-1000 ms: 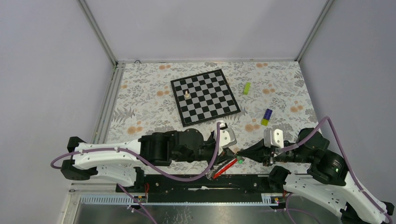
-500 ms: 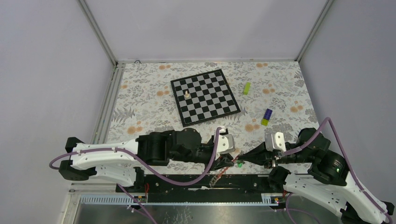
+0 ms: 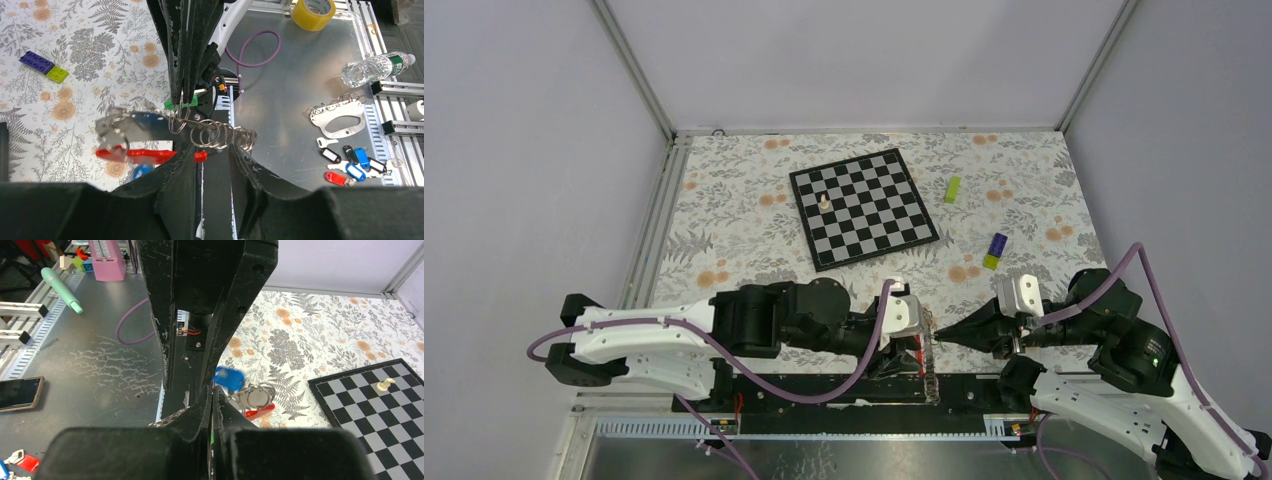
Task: Remove the keys from the keyring
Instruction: Remove the key from the keyring.
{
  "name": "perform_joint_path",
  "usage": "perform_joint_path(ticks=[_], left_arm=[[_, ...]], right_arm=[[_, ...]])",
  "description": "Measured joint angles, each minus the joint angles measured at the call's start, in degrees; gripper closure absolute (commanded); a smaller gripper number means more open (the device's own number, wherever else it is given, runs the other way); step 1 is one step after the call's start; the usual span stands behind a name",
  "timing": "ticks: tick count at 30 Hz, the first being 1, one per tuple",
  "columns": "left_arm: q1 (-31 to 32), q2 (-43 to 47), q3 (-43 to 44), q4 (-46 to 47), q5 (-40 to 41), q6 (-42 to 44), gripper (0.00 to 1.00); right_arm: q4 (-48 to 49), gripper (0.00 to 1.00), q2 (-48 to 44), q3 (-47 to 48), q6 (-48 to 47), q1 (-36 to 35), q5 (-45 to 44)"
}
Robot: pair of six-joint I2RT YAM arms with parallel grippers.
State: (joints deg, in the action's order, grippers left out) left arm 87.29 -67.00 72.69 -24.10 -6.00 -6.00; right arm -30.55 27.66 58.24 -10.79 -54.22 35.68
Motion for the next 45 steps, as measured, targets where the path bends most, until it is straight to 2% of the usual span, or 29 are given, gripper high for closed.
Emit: perform_joint_path(ticks=[9,17,26,33,45], left_arm=[[0.0,2.47,-0.42,0.48,3.63,-0.42,0.59],[0.0,7.41,-4.31,3.37,10.4,-1.09,0.57],[0.0,12.94,-9.55,9.42,19.17,-0.72,0.5],[0.22,13.27,-12.59,15.34,21.7,2.56,0.38],[1.11,12.11,-14.29,19.76,22.84,7.82,0.35]], right_arm=[[0.02,1.0,0.31,0.0,2.64,0.0,-0.28],[0.04,1.0,3.23,0.85,8.44,0.02,-2.23],[-0.5,1.0,6.97,3.72,18.45,0.13,-10.73],[-2.21,1.0,11.8,6.8,24.92,0.22,-15.72],[-3.02,1.0,12.92,7.37,31.61,0.22,-18.64]])
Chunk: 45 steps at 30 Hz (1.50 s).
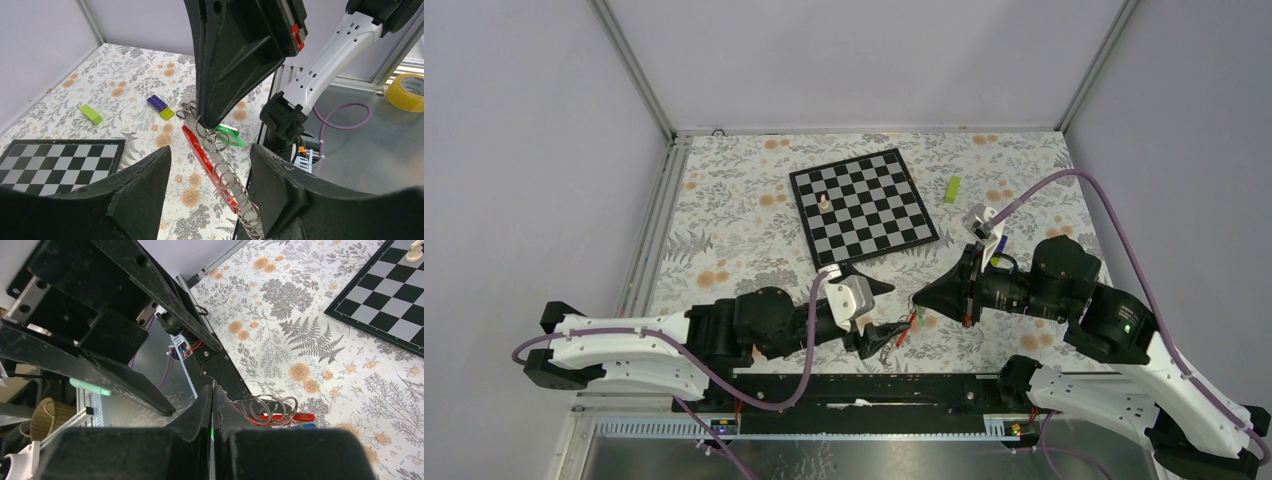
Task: Remove the keys from the keyring
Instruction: Remove the key from the keyring.
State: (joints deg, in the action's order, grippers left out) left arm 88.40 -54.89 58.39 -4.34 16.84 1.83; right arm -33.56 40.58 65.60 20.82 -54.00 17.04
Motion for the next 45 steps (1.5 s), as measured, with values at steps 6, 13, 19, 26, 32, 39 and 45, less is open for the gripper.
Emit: perform_joint_path(ticks=[6,13,19,26,32,39,45], left_arm=[[0.22,-1.92,-0.04,0.2,-0.02,0.2,0.35],[0.72,-3.78,-0.04,0.39,-0.04,0.04,0.35],[1.11,-4.37,-0.79,0.57,0.0,-0.26,0.35],[1.16,-4.44,-1.31,0.11,0.22,-0.94,0.5],[1.18,-4.44,-1.46,-1.4,0.96,-2.56,0.72],[1.2,-4.44,-0.13,-7.76,2.23,-3.34,0.94],[1.2,-4.44,3.37,-14.25,3.15,-3.19,0.95]], right_arm=[[1.16,1.0,-0.55,0.0,1.68,0.0,-0.11],[1.84,1.0,-1.07,0.0,2.64,0.0,-0.13],[2.78,1.0,-1.75,0.0,3.06,0.0,-0.15],[3.3,1.0,-2.25,0.0,3.45,0.0,-0.09],[3.41,1.0,-2.34,0.0,3.56,0.0,0.02],[2.51,1.0,-2.34,0.02,3.48,0.0,0.68],[1.99,1.0,-2.34,0.02,2.67,0.0,1.09]])
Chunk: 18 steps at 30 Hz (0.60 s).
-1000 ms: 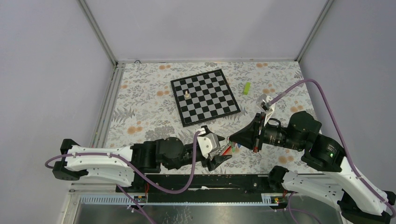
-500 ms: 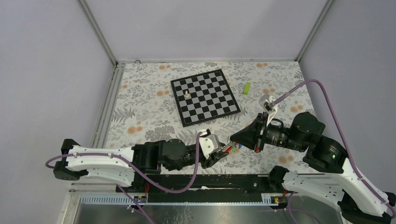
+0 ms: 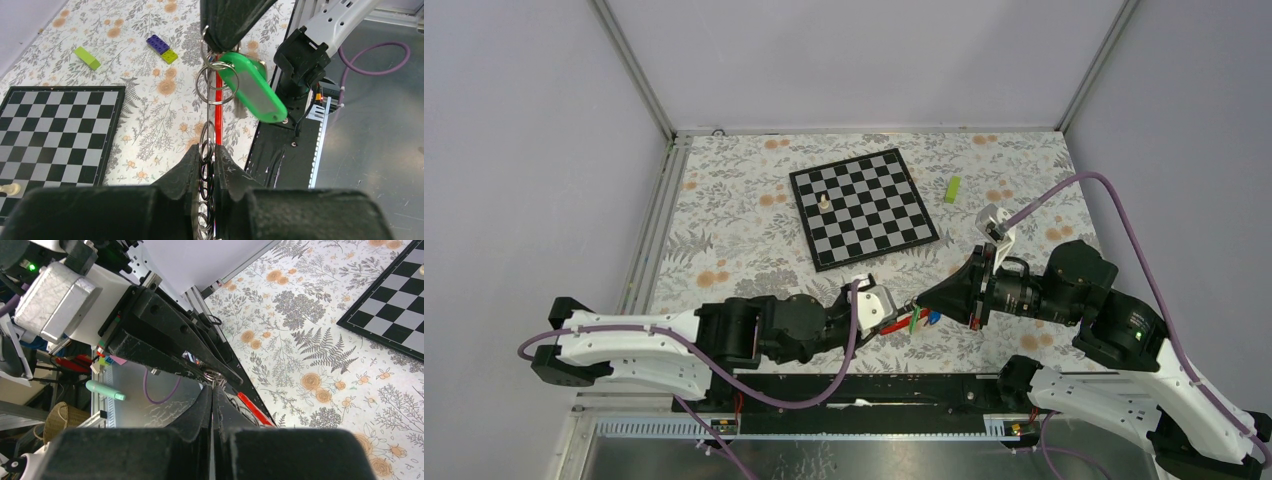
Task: Remove the keys from the keyring
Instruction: Remove the key from the keyring.
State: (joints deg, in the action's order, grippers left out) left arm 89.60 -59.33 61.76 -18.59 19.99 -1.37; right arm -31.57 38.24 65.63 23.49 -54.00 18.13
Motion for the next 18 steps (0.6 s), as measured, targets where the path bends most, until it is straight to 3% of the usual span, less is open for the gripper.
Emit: perform_joint_path(ticks=[8,18], left_arm=[[0.0,0.0,3.48,-6.1,0.24,0.09,0.9],[0.07,0.0,6.14,-11.85,1.22,0.46,0.69]], right_arm=[[-0.48,1.0,0.26,0.0,-0.98,0.0,1.36],[-1.81,1.0,0.02,-0.39,-1.66,0.0,1.42]])
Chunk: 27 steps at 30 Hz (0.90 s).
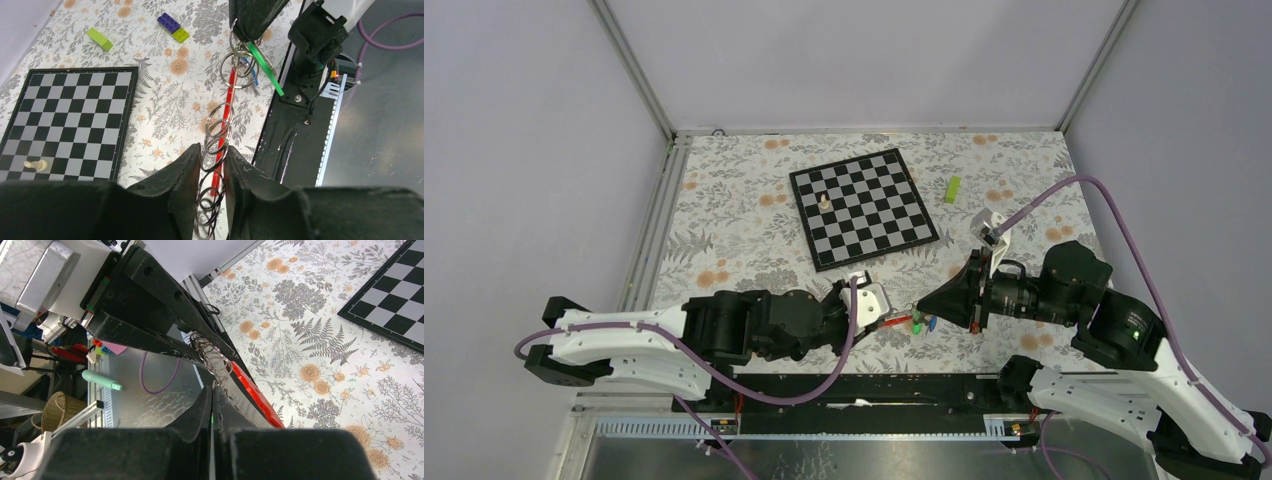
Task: Remove the keys from the keyring
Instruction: Remove the key from the keyring.
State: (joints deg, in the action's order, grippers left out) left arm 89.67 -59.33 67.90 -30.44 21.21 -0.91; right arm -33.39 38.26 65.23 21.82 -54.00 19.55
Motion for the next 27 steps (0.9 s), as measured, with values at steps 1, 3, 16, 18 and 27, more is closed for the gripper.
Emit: perform_joint_path(ticks=[1,3,16,18,27], left_arm=[[0.0,0.0,0.0,-0.17,0.17,0.04,0.68],[-0.02,-0.07,0.0,-0.44,0.57,0.02,0.66],[-0.02,-0.85,-0.17,3.48,1.42,0.09,0.49],[0.0,-0.72,-0.63,4.79,1.49,0.07,0.47],[-0.02,4.24,-5.2,11.82,-0.07,0.24,0.39]], right_arm=[[0.07,1.0,-0.04,-0.17,0.02,0.0,0.0],[0.35,1.0,-0.17,-0.76,0.07,0.0,0.02],[2.67,1.0,-0.85,-2.49,0.96,0.0,0.57],[3.17,1.0,-1.57,-2.93,0.81,0.0,0.57],[8.94,1.0,-8.28,-8.63,-5.03,0.0,4.24]])
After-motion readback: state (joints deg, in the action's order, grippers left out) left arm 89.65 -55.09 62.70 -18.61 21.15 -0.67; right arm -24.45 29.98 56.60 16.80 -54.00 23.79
